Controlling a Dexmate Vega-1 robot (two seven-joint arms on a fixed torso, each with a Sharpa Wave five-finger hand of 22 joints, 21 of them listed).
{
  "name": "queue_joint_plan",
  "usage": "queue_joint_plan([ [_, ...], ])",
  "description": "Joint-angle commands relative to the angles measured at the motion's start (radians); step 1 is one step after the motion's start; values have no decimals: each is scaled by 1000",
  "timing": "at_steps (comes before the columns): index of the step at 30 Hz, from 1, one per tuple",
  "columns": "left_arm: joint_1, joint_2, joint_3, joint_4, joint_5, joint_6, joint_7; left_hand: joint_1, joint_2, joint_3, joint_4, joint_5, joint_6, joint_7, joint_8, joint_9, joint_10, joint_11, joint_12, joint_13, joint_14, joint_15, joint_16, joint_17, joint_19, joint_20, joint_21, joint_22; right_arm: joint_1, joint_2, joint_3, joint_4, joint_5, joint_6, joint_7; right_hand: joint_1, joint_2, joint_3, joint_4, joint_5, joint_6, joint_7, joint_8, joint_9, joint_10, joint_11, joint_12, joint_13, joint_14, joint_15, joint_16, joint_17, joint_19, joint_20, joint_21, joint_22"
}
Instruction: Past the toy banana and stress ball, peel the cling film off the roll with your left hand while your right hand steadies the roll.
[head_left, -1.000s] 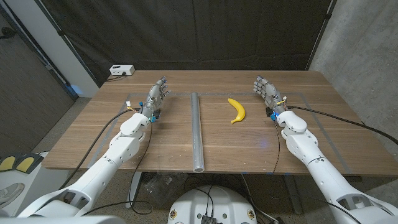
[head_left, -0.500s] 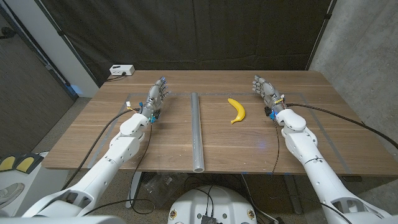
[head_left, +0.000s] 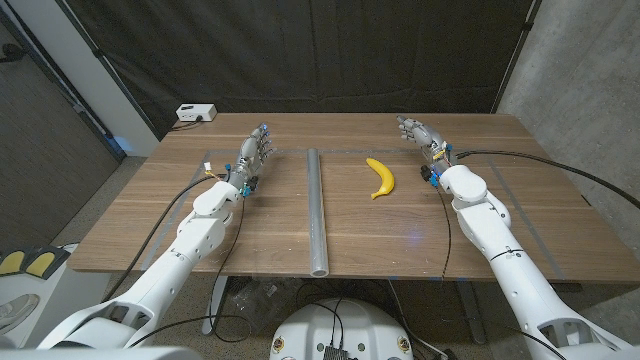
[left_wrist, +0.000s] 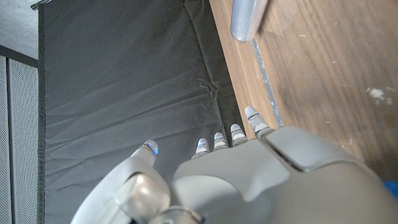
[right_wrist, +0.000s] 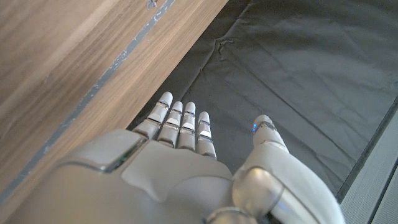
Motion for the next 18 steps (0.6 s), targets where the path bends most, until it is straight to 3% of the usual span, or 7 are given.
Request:
queue_joint_plan([
  [1, -15, -3, 3, 17, -3, 9, -17, -7, 2, -2, 0, 5, -53, -6, -6, 2, 1, 5, 3, 3, 5, 3, 8, 6, -12, 6, -4, 5, 16, -70, -90, -90, -149, -54, -70, 14, 0, 8, -7, -2, 19, -2, 10, 1, 20, 1, 7, 0, 19, -2, 8, 2, 17, -1, 9, 2],
  [18, -6, -1, 2, 4, -7, 3, -19, -12, 0, -7, -1, 8, -45, -5, -5, 1, 14, 6, 6, 4, 20, 5, 11, 6, -3, 12, -3, 5, 75, -168, -242, -209, -278, -218, -69, 27, 0, 13, -10, -2, 40, -10, 10, 1, 47, -3, 14, -1, 40, -10, 8, 1, 23, 3, 9, 2],
])
